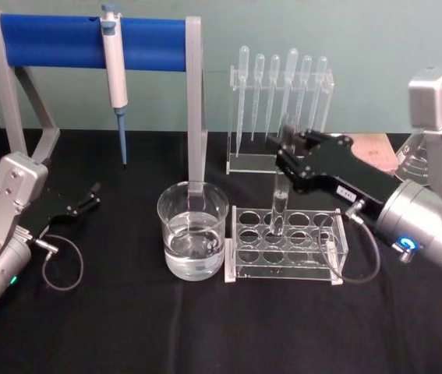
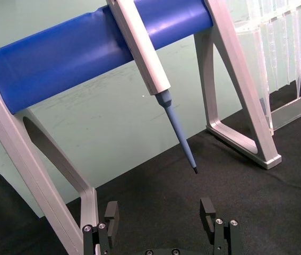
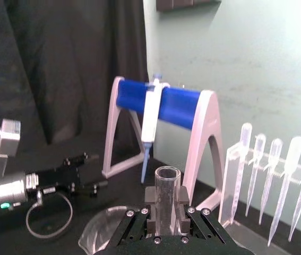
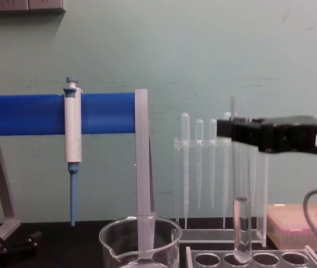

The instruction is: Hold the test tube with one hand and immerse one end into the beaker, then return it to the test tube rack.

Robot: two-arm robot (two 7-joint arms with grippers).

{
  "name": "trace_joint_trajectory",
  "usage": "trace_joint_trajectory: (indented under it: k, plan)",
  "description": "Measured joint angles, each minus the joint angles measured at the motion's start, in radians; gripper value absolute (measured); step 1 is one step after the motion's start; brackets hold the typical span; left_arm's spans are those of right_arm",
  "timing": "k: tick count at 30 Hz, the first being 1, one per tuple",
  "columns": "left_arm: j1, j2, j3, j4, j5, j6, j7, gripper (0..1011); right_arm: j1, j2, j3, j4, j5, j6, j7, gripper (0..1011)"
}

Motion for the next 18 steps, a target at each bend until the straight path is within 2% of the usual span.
trace_joint_trajectory:
  k: [7,18]
  plan:
    - [0.0,0.0,0.0,0.0,0.0,0.0,0.0,1000,0.003,0.015,-0.006,-0.013,0.013,-0.002,-0.021,227]
    - [0.0,0.0,0.0,0.0,0.0,0.0,0.0,1000,0.004,0.014,-0.006,-0.012,0.013,-0.002,-0.022,227]
